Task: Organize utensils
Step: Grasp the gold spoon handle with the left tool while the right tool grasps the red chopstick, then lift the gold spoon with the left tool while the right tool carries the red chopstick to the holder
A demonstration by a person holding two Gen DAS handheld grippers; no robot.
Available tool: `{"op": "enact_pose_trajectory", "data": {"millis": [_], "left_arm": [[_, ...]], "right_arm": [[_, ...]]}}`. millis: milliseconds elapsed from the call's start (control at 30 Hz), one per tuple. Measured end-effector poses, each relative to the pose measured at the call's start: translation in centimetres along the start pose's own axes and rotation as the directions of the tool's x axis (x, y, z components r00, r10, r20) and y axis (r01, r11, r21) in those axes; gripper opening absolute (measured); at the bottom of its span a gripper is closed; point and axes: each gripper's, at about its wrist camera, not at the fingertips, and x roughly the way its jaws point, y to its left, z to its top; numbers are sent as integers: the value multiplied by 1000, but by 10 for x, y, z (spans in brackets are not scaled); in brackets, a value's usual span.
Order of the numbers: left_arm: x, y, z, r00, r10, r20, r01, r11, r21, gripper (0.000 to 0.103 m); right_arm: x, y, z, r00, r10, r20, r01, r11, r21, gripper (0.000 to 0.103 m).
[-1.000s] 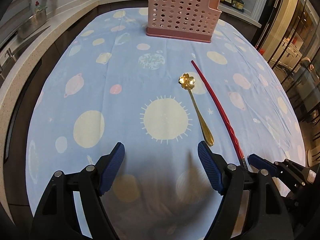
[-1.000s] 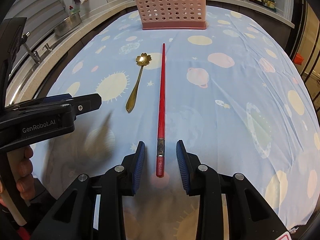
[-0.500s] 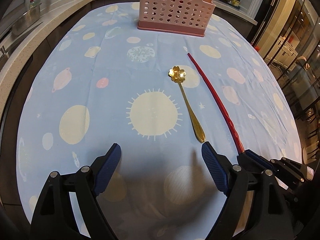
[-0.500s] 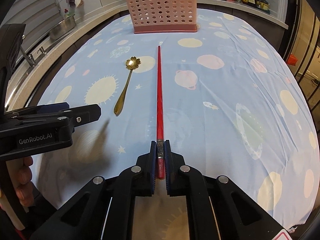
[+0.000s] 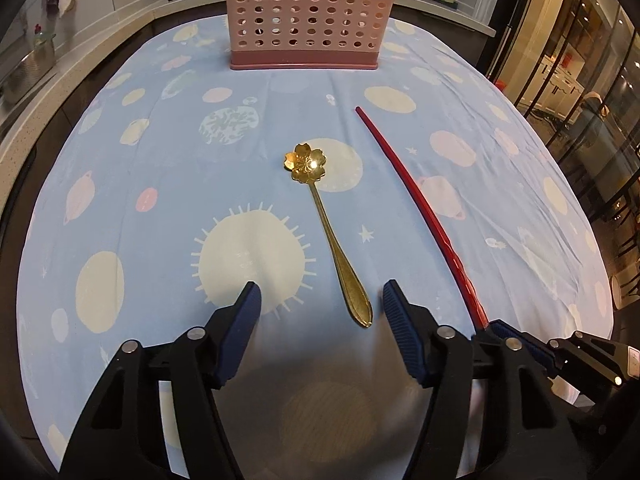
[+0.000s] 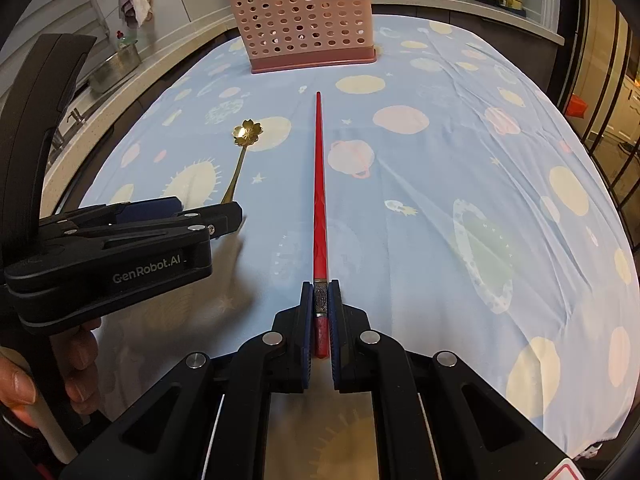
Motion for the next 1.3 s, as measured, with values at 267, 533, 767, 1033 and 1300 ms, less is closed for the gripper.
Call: {"op": "enact_pose_trajectory", "data": {"millis": [267, 533, 767, 1033, 1300], "left_arm": [[-4, 4, -4, 1000, -13, -5, 13, 1000, 14, 10], [-27, 16, -7, 999, -37, 13, 37, 999, -26, 10], [-61, 27, 3, 996, -49, 76, 54, 996, -68, 10], [-87, 37, 22, 989, -54, 140, 69, 992, -102, 1], [-99, 41, 33, 987, -31, 158, 47, 994, -100, 1]], "right_arm": [[-1, 0, 0, 1000, 4, 2, -4, 1000, 4, 7], [-14, 1, 7, 999, 20, 34, -21, 1000, 12, 7], [-41, 2, 23, 994, 53, 101, -56, 998, 28, 7], [-68, 1, 45, 982, 79, 169, -88, 995, 44, 7], [-78, -3, 60, 978, 89, 190, -102, 993, 58, 7]]}}
